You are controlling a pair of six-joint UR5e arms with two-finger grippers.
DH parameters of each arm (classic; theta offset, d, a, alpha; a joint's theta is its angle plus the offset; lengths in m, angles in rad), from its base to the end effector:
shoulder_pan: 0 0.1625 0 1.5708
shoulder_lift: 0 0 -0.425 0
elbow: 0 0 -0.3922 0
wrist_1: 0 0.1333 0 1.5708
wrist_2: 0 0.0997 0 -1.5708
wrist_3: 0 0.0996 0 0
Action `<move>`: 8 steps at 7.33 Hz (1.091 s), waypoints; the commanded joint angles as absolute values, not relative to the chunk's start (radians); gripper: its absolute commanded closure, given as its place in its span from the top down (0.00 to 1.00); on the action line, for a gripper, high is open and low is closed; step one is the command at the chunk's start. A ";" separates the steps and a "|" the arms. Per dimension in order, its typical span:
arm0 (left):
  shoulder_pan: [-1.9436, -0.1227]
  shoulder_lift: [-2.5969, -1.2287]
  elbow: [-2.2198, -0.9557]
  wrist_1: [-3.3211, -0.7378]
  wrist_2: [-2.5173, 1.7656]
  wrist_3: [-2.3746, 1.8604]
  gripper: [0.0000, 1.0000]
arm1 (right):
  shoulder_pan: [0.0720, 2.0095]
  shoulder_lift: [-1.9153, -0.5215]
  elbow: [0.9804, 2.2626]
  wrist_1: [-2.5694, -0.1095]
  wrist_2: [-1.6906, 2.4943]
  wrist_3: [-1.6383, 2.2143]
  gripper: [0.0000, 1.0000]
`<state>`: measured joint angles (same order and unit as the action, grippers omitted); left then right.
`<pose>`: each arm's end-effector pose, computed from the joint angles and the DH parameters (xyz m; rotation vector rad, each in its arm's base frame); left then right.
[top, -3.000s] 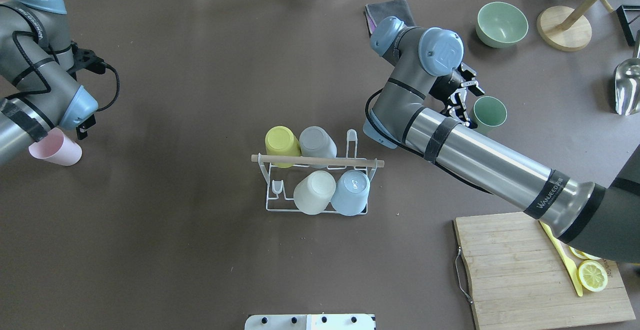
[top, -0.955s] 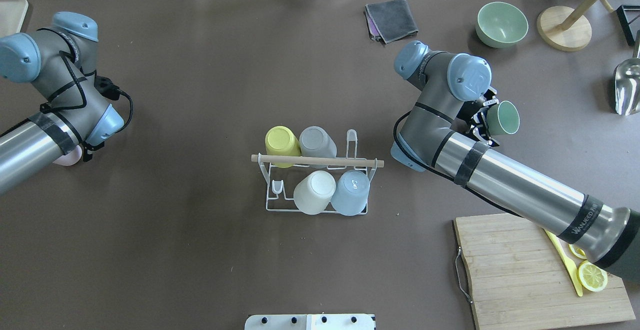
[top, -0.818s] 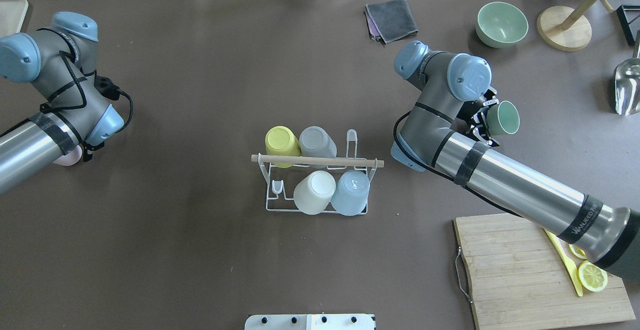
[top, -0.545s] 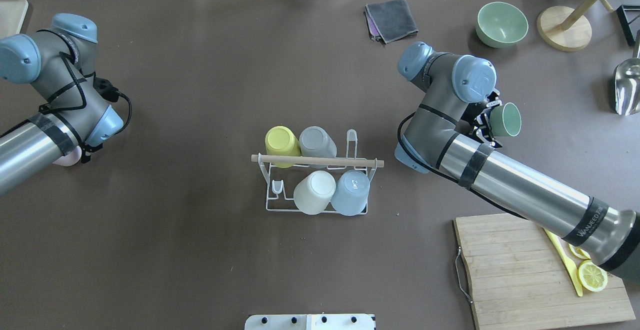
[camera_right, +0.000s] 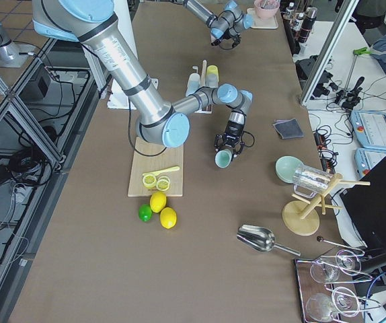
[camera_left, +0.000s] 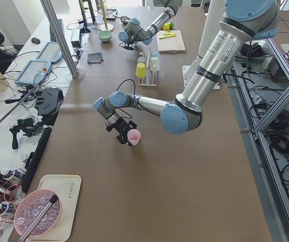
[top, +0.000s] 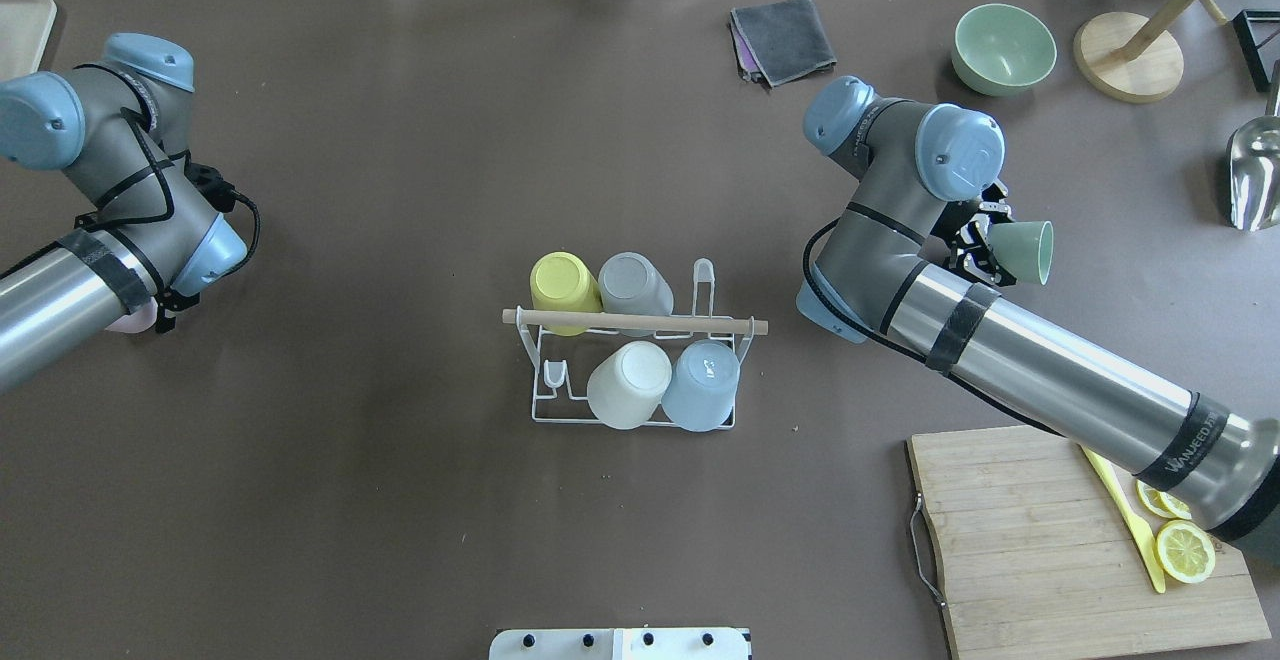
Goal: Place cup on cup holder
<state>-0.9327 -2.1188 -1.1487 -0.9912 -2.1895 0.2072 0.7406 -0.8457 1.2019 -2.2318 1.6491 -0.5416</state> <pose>0.3352 -0.5788 0.5926 -0.5694 0.5095 0.6645 -0.4428 -0.5749 0.4685 -0.3379 -0.0358 -1.3478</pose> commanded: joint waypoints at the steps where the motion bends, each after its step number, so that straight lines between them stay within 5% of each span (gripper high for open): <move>1: -0.928 -2.120 -1.149 -0.983 -2.177 0.219 0.98 | 0.791 -0.874 1.241 -2.232 1.652 -0.603 0.00; 4: -0.925 -2.120 -1.152 -0.968 -2.161 0.225 0.97 | 0.915 -0.967 1.459 -2.233 1.731 -0.686 0.00; 5: -0.925 -2.120 -1.151 -0.968 -2.161 0.247 0.76 | 0.978 -1.009 1.515 -2.221 1.872 -0.633 0.00; 7: -0.927 -2.120 -1.157 -0.947 -2.146 0.282 0.18 | 1.080 -1.031 1.618 -2.223 2.035 -0.614 0.00; 8: -0.928 -2.120 -1.163 -0.933 -2.140 0.284 0.00 | 1.078 -1.070 1.685 -2.209 2.083 -0.606 0.00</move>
